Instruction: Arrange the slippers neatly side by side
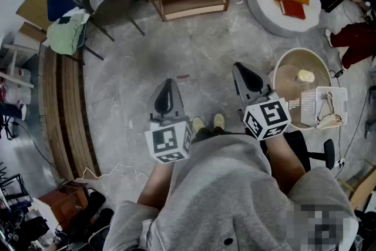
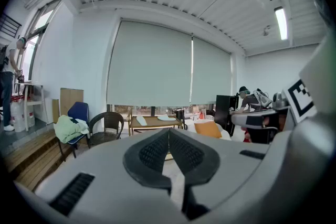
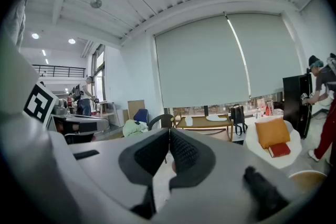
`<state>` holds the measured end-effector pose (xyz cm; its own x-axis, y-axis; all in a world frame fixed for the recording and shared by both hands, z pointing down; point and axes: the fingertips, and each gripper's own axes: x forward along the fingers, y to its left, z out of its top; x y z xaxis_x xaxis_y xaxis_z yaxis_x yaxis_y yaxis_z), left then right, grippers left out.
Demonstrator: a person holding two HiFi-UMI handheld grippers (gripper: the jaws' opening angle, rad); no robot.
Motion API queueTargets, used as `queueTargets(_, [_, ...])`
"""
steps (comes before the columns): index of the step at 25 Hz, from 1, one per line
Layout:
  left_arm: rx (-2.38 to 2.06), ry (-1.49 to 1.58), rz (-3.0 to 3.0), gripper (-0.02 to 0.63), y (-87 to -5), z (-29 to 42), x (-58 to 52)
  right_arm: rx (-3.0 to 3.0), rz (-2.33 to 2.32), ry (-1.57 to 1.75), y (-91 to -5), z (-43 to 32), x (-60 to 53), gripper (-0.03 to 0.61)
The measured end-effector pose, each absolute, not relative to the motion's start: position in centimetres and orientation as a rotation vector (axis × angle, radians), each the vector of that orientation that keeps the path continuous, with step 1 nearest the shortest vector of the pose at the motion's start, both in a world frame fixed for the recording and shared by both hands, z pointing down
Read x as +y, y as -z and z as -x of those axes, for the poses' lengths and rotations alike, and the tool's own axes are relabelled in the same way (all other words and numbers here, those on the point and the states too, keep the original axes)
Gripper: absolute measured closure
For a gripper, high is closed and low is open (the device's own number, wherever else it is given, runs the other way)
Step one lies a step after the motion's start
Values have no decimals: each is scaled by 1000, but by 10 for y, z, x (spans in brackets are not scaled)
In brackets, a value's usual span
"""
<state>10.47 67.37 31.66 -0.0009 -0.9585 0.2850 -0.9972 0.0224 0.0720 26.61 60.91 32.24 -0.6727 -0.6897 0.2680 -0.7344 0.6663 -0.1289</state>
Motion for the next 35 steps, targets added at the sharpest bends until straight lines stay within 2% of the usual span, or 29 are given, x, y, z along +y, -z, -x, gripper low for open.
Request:
queueTargets(21, [-2031, -195, -2071, 598, -314, -93, 675, -2708, -1155, -407, -332, -251, 618, 555])
queueTargets(35, [-2018, -158, -2064, 599, -321, -47, 693, -2740, -1074, -359, -333, -196, 633, 555])
